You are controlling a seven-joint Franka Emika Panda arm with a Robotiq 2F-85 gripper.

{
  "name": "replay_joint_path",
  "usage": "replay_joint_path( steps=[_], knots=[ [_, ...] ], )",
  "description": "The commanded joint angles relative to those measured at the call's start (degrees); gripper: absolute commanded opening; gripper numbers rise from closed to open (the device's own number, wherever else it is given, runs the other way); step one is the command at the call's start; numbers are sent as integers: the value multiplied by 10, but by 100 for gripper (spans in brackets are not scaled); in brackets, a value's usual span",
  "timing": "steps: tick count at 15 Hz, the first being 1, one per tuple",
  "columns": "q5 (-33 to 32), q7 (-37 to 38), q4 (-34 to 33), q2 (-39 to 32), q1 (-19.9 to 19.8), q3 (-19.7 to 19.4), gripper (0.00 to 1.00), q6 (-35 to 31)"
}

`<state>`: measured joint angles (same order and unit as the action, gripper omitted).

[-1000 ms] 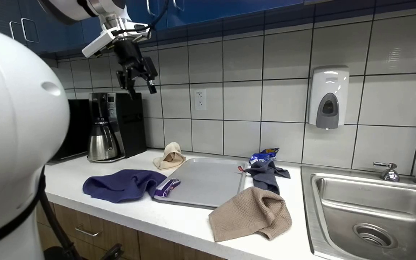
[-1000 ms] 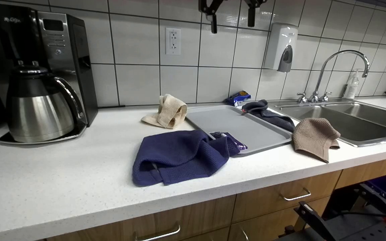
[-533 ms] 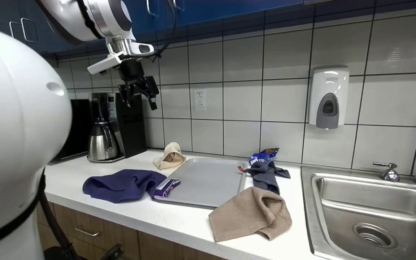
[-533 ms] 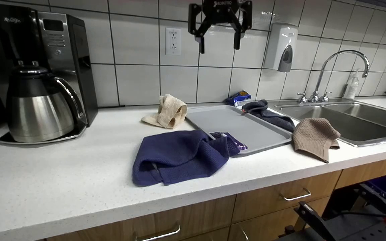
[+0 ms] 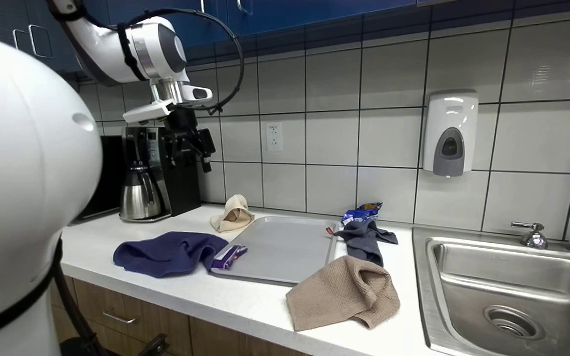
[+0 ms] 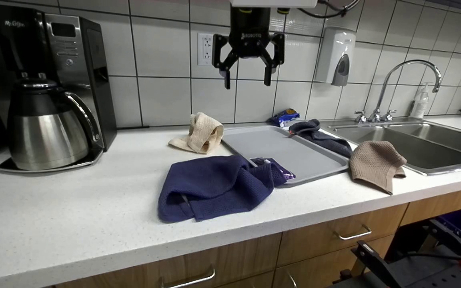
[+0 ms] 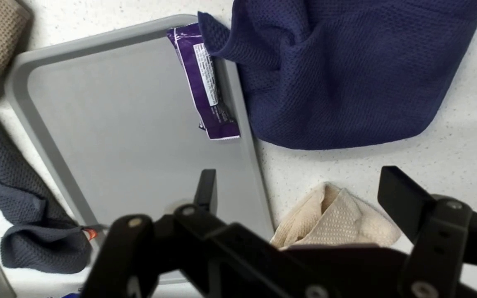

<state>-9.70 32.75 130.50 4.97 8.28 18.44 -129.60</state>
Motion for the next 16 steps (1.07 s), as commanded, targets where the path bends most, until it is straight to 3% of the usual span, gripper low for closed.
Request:
replay_joint_path(
  steps=[1,16],
  knots=[
    [12,7,-2,-32,21,-9,100,-19],
    [13,3,-6,-153,70,-46,100,-94]
  ],
)
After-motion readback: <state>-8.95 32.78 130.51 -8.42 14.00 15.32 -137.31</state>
